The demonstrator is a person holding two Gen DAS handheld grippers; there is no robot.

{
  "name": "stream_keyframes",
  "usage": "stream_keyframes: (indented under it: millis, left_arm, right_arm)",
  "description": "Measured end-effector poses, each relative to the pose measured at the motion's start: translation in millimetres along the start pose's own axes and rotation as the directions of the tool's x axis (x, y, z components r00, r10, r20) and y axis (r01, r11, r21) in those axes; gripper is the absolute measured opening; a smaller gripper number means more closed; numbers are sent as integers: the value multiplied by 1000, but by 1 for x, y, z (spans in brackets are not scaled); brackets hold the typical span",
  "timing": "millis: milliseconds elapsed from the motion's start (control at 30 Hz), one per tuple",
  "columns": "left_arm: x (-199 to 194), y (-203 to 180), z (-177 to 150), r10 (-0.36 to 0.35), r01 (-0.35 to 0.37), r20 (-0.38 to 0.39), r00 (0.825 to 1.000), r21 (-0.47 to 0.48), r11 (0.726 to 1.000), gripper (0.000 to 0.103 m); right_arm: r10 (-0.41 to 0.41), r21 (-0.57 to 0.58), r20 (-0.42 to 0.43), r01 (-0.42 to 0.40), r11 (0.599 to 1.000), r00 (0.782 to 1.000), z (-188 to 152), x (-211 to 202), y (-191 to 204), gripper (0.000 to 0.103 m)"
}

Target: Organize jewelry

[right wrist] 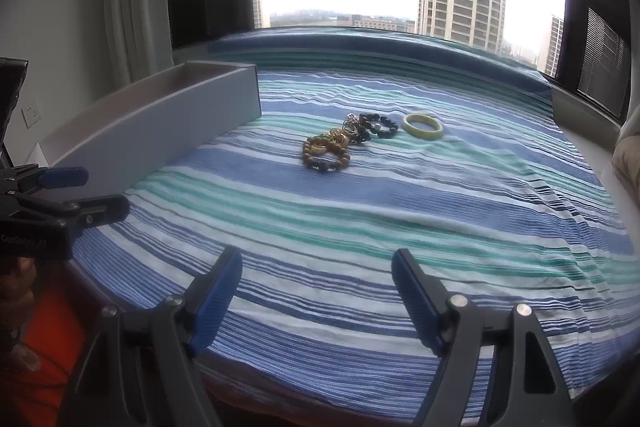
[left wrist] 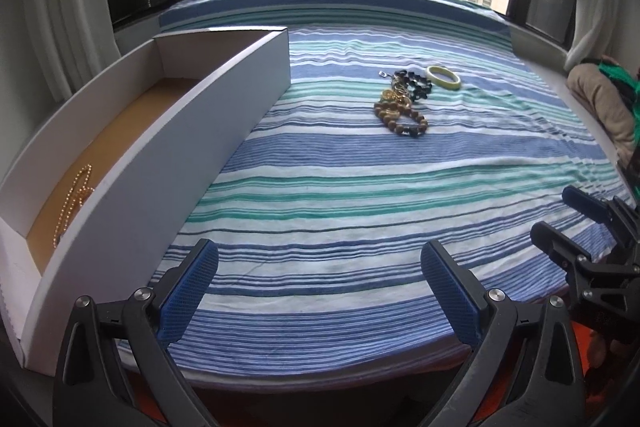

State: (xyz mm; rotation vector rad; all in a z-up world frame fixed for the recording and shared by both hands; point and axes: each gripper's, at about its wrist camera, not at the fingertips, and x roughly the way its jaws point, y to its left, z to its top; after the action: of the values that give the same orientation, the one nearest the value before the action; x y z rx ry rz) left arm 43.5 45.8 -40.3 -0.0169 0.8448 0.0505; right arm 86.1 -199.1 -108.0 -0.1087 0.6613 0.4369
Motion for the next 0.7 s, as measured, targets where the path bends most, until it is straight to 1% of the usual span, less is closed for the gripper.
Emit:
stream_keyframes:
  millis: [100,267,400,533,600,700]
  left_arm:
    - [2,-6,-2,-9,9,-4,1000,37,999,101]
    - [8,-18,-11,-74,76,-39,997,75,994,101]
    - [12,-30,-16,-81,88,-71,994,102,991,101]
    - [14,-35,-14,-97,107,-102,990,101,989,101]
    - [14,-35,-12,-82,92,-100,992,102,990,101]
    - [15,-33,-8,-41,50,-82,996,106,993,101]
  right_arm:
    - [-1,6,1,1,1000,1000,0,0,-1,79]
    - [3,14,3,-3,1000,1000,-1,-2,-2,79]
    - [4,13,12,-5,1000,1000,1,-5,-2,79]
    - [-3,19,11,2,1000,1000,2,-2,-5,79]
    - [-6,25,3,6,1000,1000,2,0,-7,79]
    - [-17,27,-3,17,999,1000,1,2,-8,79]
